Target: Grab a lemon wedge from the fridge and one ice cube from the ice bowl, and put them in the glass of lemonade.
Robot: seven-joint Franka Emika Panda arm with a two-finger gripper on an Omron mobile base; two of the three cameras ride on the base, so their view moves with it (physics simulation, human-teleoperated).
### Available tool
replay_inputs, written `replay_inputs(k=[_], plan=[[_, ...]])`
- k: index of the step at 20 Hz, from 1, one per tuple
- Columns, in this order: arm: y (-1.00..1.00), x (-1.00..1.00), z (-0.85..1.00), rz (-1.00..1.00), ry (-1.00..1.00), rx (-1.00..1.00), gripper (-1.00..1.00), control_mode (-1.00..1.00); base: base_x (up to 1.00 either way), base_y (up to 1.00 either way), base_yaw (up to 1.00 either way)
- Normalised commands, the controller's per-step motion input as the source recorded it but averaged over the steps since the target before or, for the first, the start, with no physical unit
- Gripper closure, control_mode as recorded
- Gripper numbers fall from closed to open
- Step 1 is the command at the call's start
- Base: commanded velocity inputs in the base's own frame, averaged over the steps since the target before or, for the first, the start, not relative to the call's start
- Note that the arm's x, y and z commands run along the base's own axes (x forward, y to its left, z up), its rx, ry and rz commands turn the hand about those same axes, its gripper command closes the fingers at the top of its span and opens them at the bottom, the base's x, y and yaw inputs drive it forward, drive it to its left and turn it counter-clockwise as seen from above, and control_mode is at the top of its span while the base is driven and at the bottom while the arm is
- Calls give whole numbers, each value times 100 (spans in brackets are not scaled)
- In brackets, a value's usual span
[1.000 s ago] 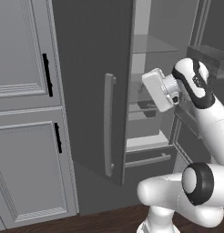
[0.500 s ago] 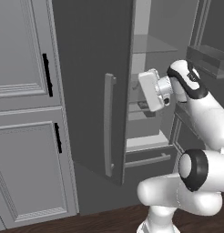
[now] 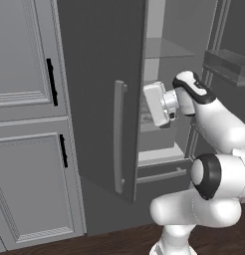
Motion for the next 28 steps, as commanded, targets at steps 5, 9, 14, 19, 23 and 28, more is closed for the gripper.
replay_inputs(k=[5, 9, 14, 19, 23, 28], plan=[[57, -10, -3, 0, 0, 2, -100, -100, 0, 0, 0], [57, -25, 0, 0, -4, 3, -100, -100, 0, 0, 0], [76, -67, 0, 1, -3, 4, -100, -100, 0, 0, 0], [100, -75, 0, 0, -1, 1, -100, -100, 0, 0, 0], [100, -66, 2, 0, -1, 0, -100, -100, 0, 0, 0], [97, -40, 15, 0, -1, 0, -100, -100, 0, 0, 0]])
